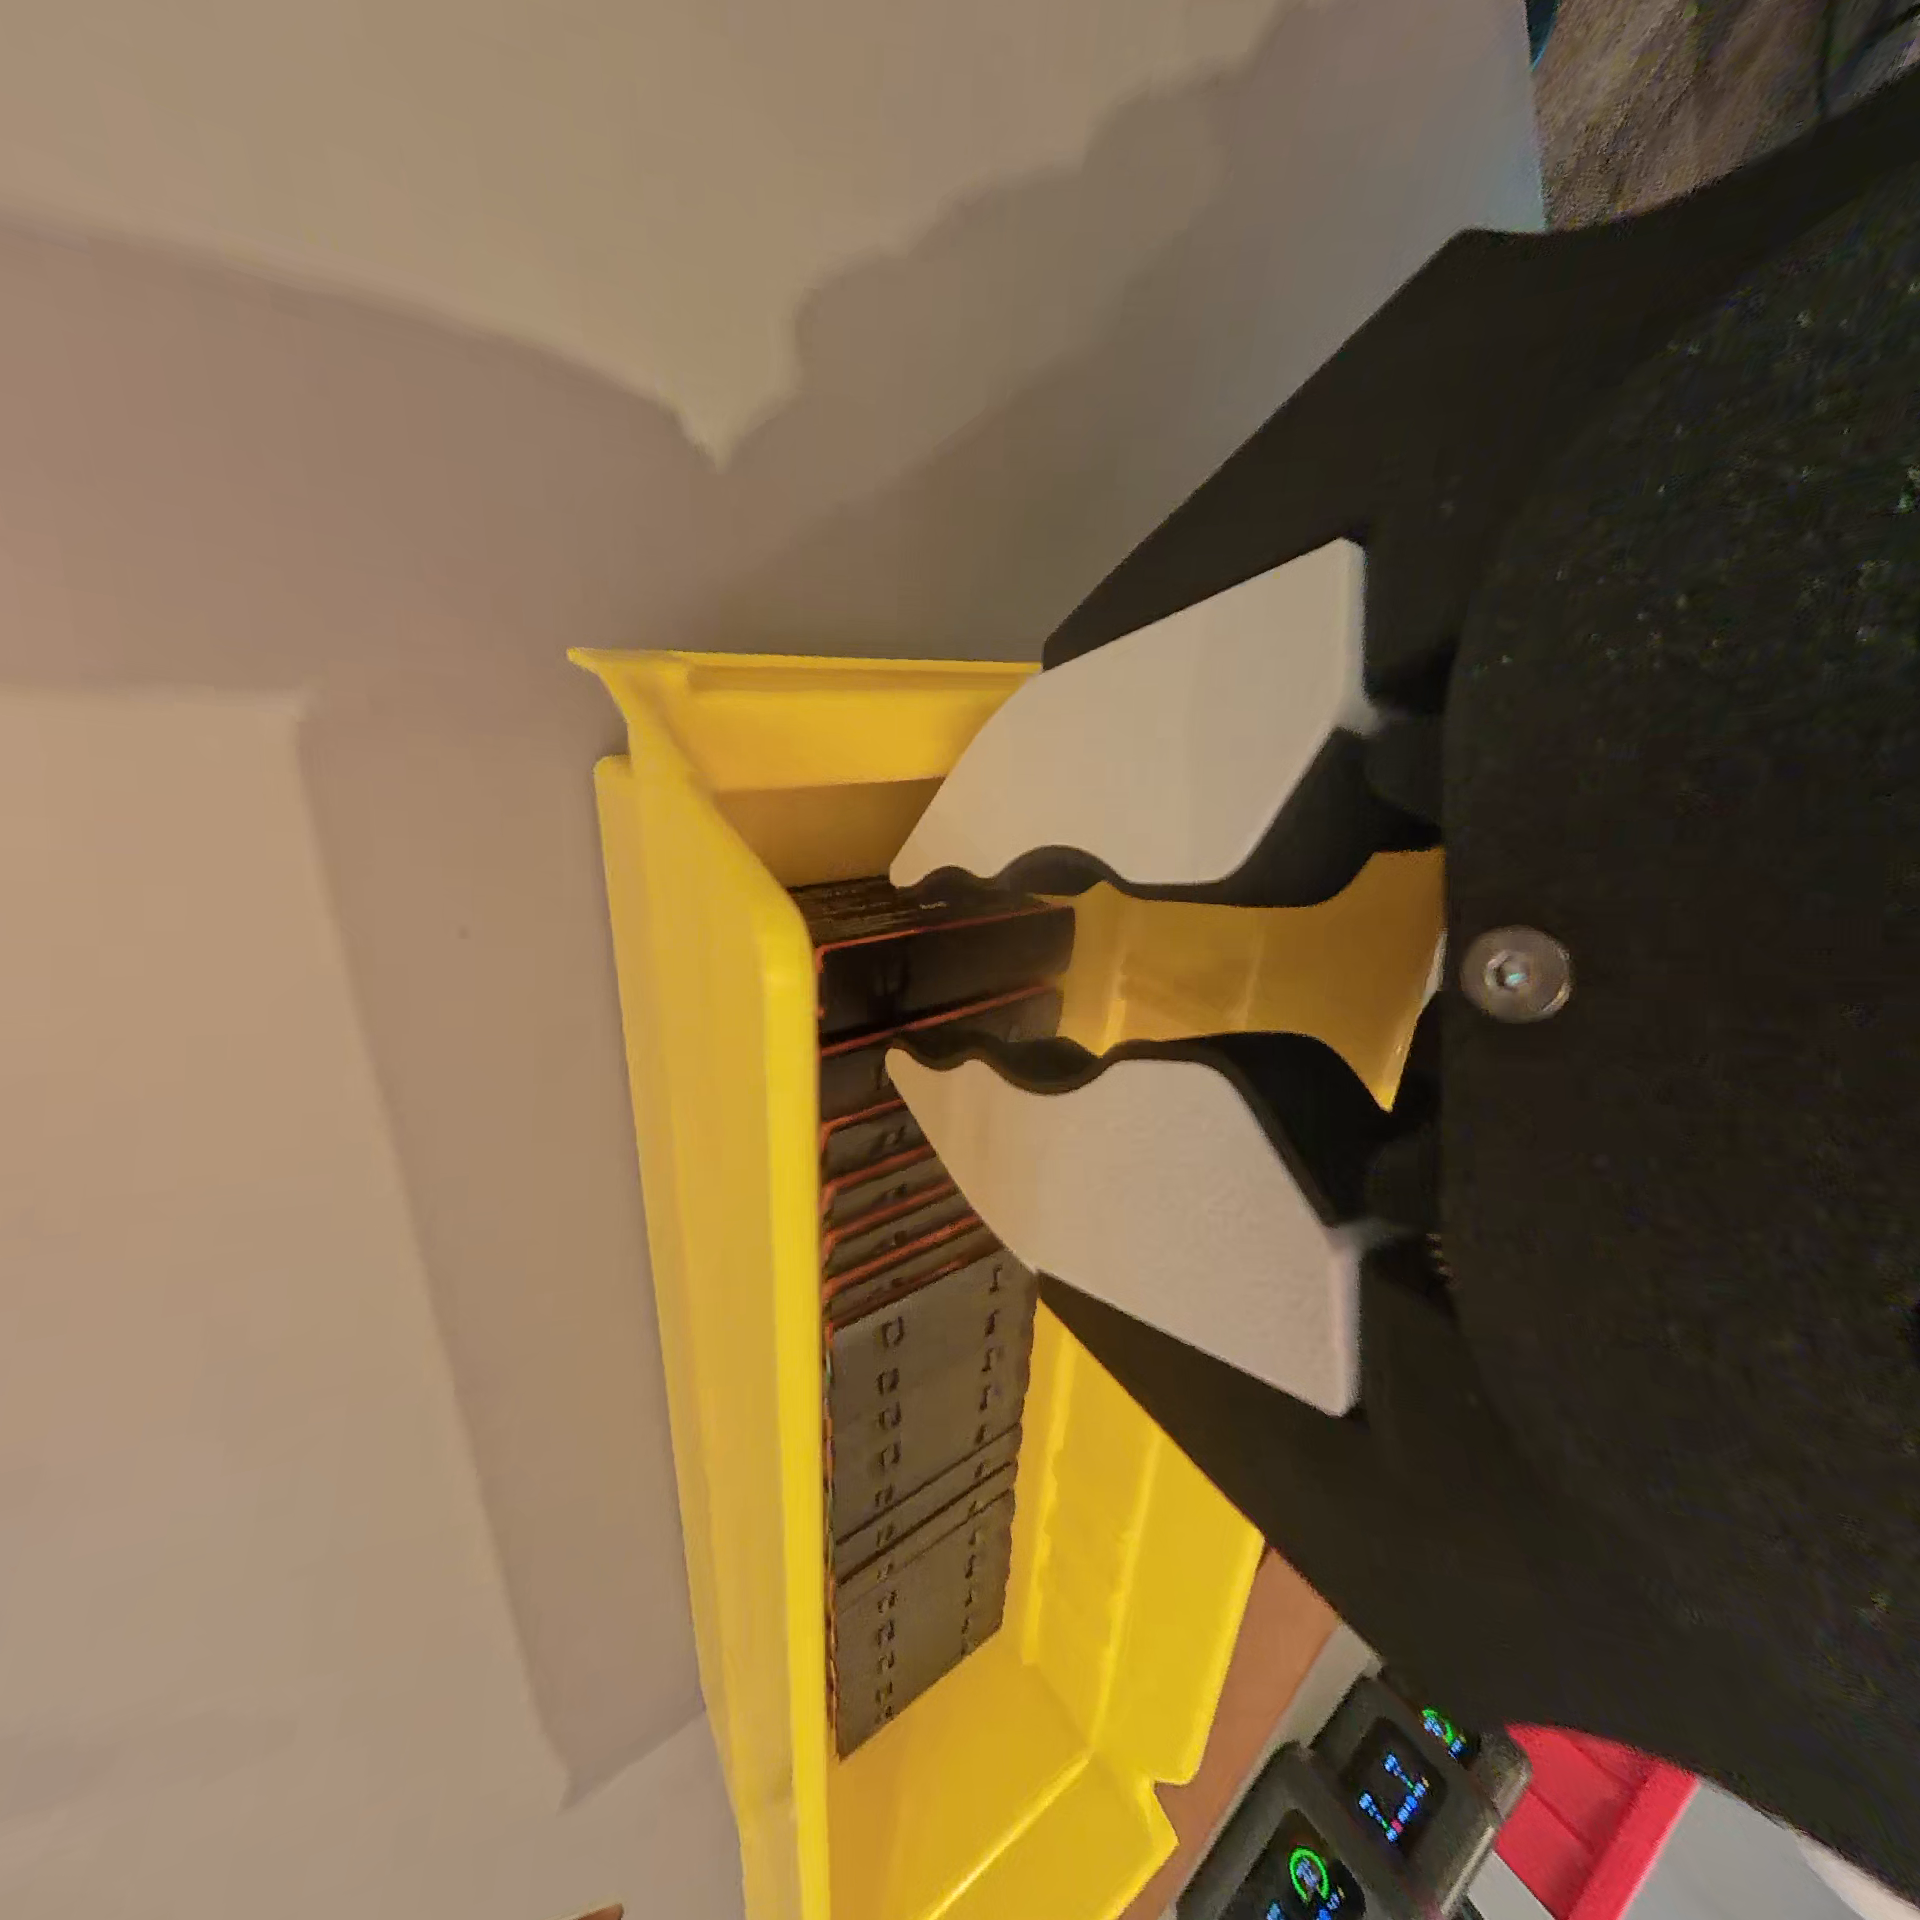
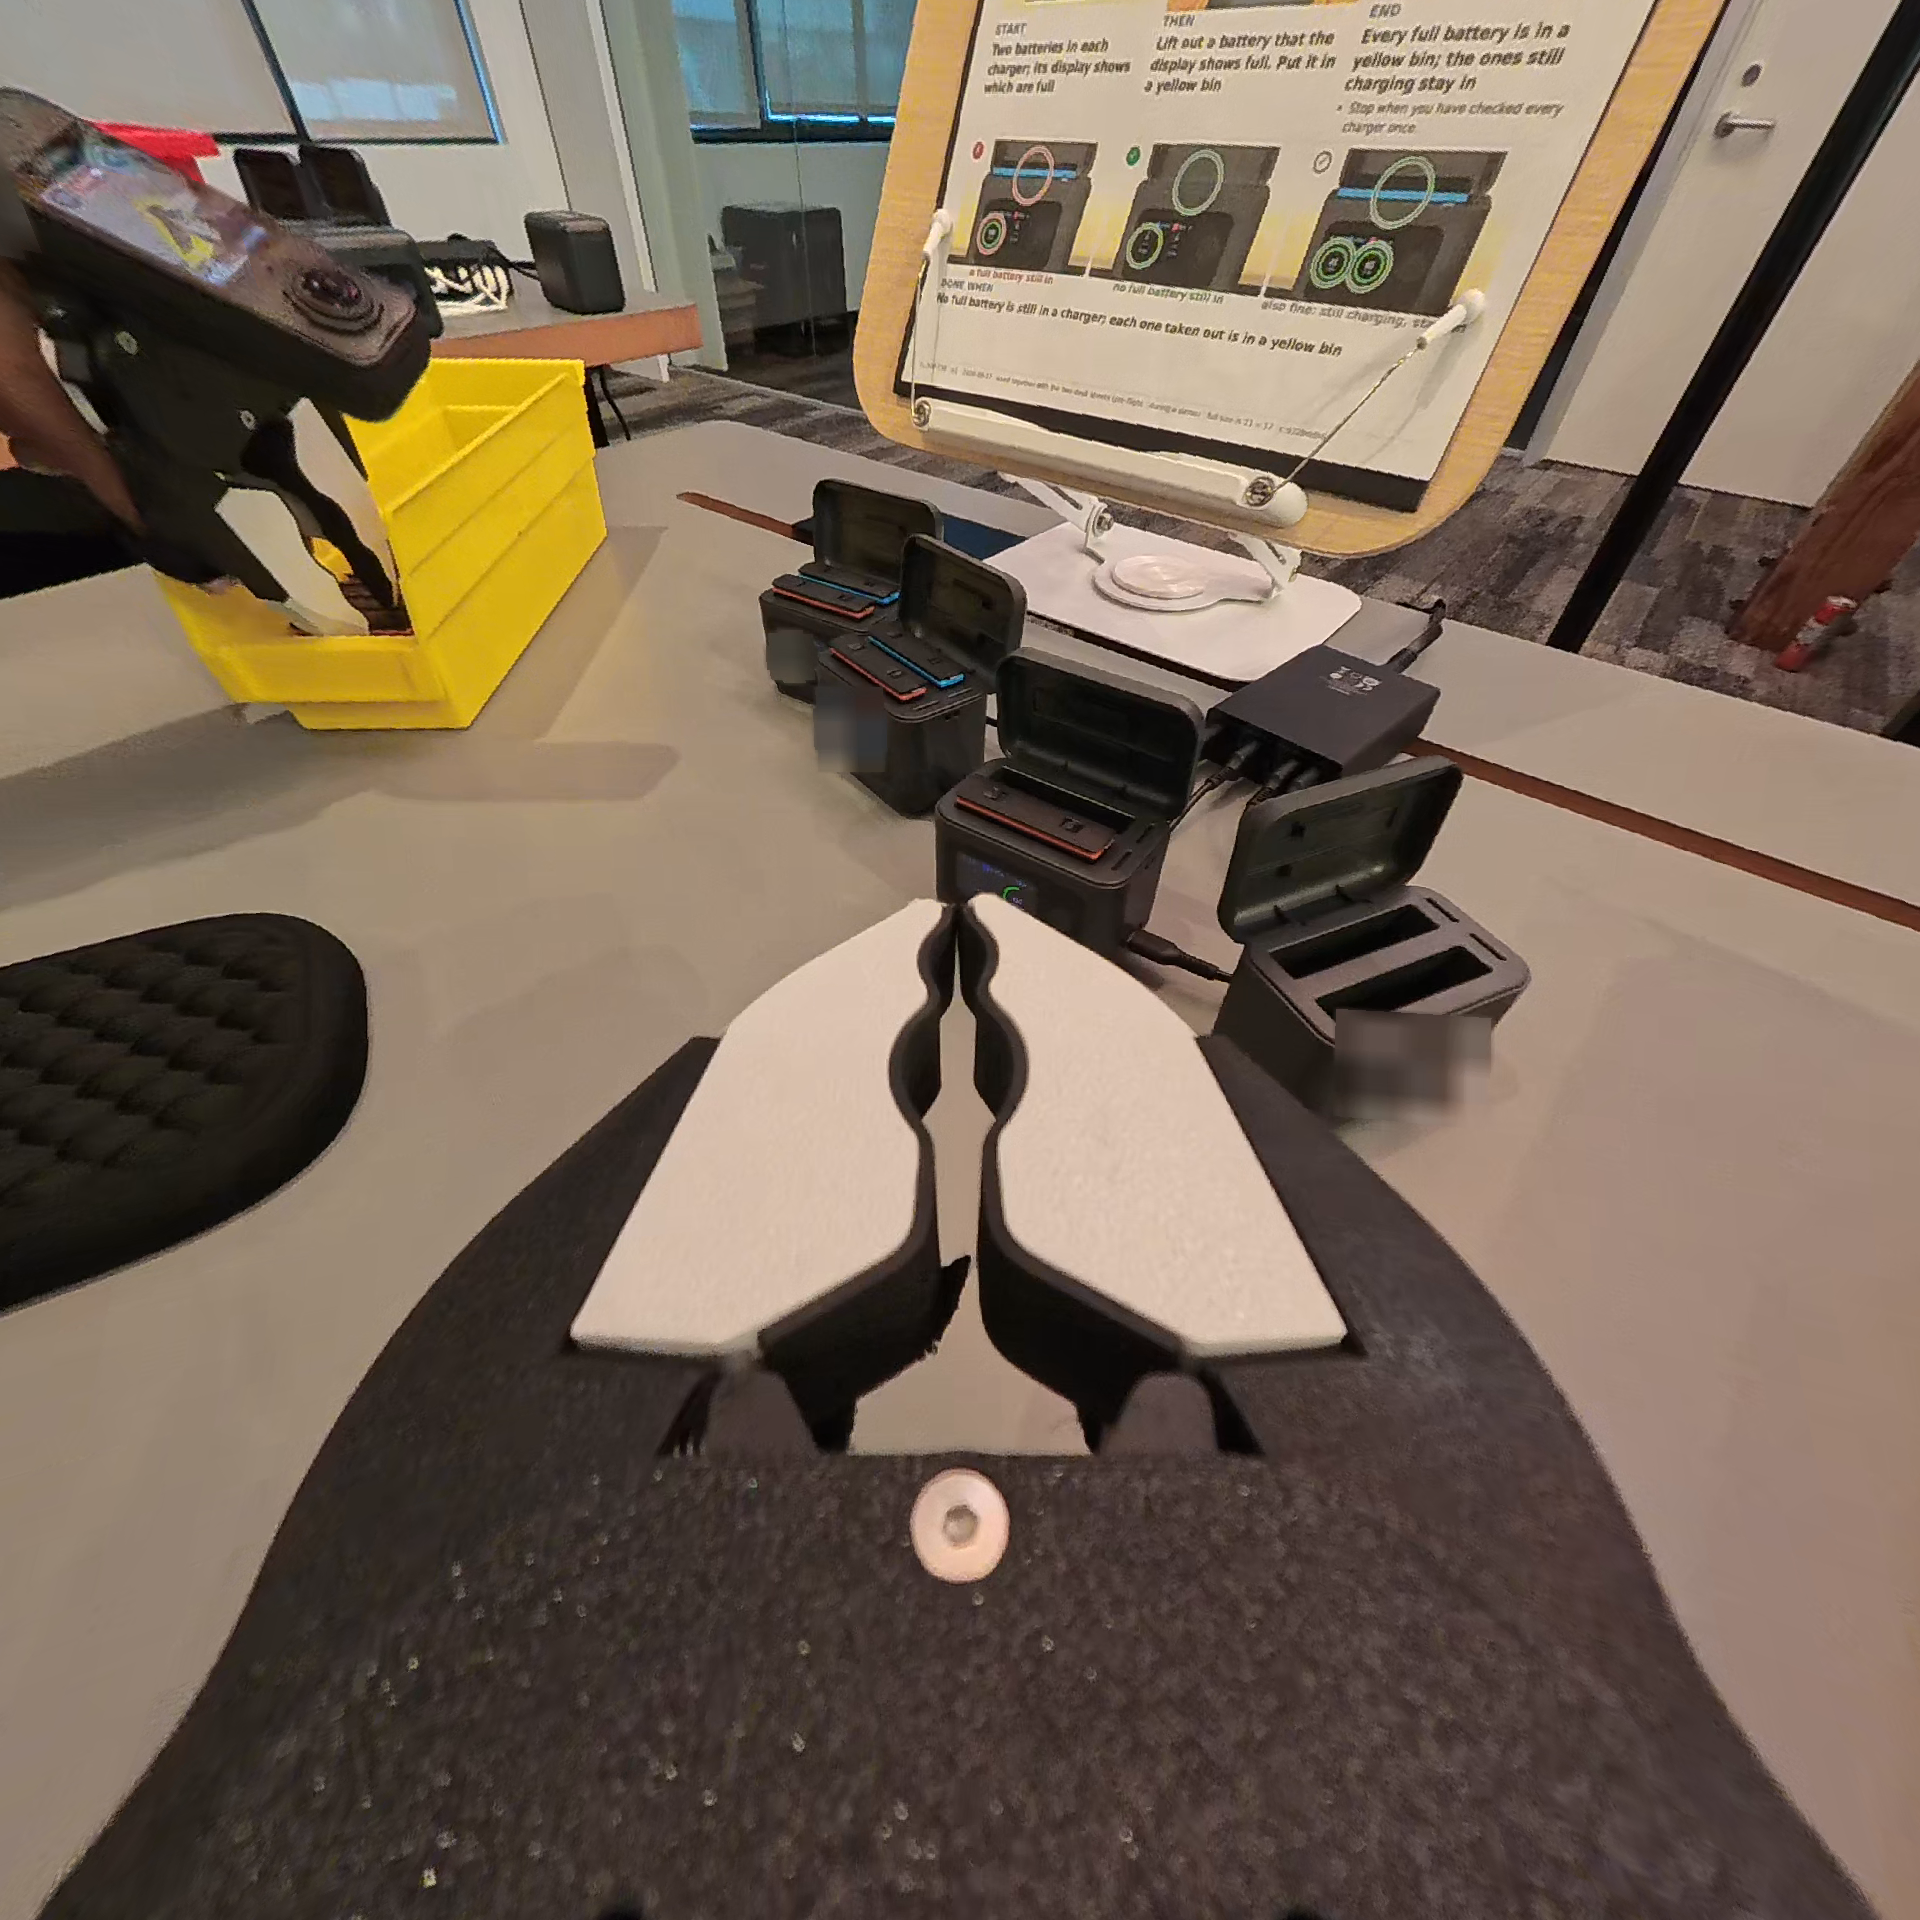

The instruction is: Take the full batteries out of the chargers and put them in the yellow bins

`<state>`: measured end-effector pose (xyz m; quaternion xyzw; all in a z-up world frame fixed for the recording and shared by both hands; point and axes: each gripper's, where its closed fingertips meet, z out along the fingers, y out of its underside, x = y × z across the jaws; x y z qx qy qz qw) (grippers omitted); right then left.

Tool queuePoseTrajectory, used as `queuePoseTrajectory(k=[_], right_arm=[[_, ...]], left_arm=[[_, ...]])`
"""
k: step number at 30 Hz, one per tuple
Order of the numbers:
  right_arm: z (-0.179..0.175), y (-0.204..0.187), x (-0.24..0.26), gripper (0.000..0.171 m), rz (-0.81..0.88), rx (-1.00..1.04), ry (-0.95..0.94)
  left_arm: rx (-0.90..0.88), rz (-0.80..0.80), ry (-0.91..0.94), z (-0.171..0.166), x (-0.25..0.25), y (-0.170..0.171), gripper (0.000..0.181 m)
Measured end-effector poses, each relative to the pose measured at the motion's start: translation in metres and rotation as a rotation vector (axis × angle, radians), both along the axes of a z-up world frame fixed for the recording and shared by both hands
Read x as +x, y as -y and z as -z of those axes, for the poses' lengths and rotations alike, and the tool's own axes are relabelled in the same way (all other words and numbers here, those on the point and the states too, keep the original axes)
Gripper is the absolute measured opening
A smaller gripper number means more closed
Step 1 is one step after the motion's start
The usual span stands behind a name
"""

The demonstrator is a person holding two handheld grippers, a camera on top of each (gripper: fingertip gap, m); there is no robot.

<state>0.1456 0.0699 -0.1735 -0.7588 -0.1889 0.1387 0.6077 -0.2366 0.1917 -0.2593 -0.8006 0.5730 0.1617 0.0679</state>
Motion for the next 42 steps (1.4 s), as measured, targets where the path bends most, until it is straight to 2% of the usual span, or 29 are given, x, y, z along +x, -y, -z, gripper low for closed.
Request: queuePoseTrajectory(k=[8,17,27,29,36,40,42], right_arm=[[0.0,0.001,-0.002,0.0,-0.014,-0.006,-0.008],[0.002,0.001,-0.003,0.0,-0.02,-0.011,-0.007],[0.001,0.002,-0.003,0.0,-0.021,-0.009,-0.004],[0.001,0.002,-0.003,0.0,-0.02,-0.008,-0.004],[0.002,0.002,-0.004,0.0,-0.022,-0.011,0.001],[0.002,0.002,-0.004,0.0,-0.024,-0.013,0.001],[0.002,0.002,-0.004,0.0,-0.024,-0.013,0.004]], left_arm=[[-0.03,0.071,0.036,-0.002,0.005,0.005,0.016],[-0.001,0.092,-0.005,0.0,0.002,0.0,0.021],[0.03,0.127,0.096,-0.001,0.007,-0.002,0.012],[0.053,0.152,0.104,-0.005,0.008,-0.002,0.0],[0.078,0.169,0.119,-0.016,0.011,0.0,0.0],[0.09,0.232,0.151,-0.017,0.017,-0.001,0.0],[0.038,0.212,0.18,-0.014,0.018,0.002,0.014]])
